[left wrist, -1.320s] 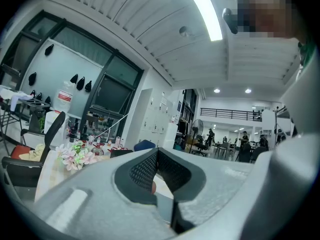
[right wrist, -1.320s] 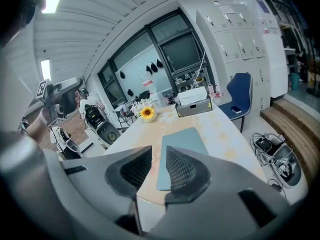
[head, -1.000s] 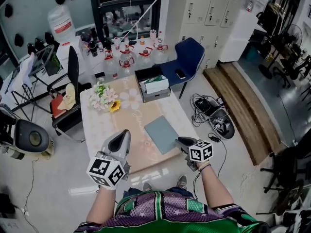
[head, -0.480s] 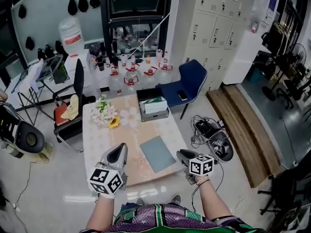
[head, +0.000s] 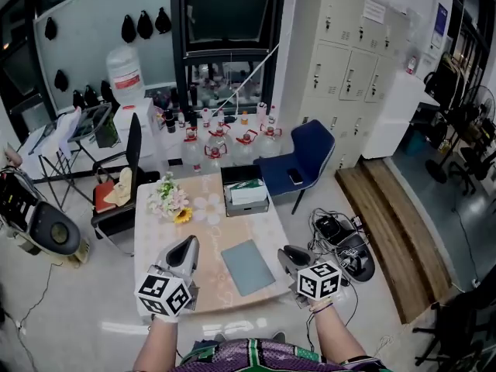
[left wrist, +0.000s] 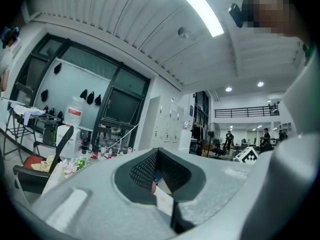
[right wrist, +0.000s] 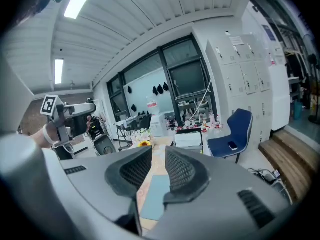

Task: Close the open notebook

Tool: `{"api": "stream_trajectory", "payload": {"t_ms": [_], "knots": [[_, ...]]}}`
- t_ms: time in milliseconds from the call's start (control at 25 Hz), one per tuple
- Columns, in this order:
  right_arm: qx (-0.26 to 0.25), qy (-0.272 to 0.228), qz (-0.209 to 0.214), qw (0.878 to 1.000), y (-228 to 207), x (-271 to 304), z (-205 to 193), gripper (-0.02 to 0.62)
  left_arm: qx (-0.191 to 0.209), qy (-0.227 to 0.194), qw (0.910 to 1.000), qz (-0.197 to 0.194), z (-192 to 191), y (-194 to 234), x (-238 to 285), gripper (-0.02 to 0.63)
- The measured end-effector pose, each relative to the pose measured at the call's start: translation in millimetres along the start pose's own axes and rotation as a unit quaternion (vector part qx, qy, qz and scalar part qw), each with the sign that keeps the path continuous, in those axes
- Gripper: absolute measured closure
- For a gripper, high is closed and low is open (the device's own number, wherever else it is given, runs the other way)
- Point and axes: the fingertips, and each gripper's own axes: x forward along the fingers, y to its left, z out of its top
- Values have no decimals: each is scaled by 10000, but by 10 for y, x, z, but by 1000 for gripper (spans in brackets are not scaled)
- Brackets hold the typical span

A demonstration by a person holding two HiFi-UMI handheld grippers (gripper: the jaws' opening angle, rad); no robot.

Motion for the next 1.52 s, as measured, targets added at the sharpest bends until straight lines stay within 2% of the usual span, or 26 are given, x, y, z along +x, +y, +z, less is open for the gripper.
{"api": "stream_trajectory", "payload": {"t_ms": [360,760,1000,1200,1520], "knots": [[-464,-669,86,9966,107,-226,694,523,148,-149,9997,102,204,-70,39,589],[-927,-1256,32,9877,186,-610,1267,523,224,-336,9991,156,407,-133,46,589],[-898,-1423,-116,9857,31,-715,1398,523,288,-418,9986,168,484,-163,78,589],[-972,-1528,-258,9831,11,-758,1448,524,583,-312,9976,227,445,-187,112,589],[-959,-1622,-409,9812,38,-757,1417,533,450,-310,9983,223,385,-191,76,589]]}}
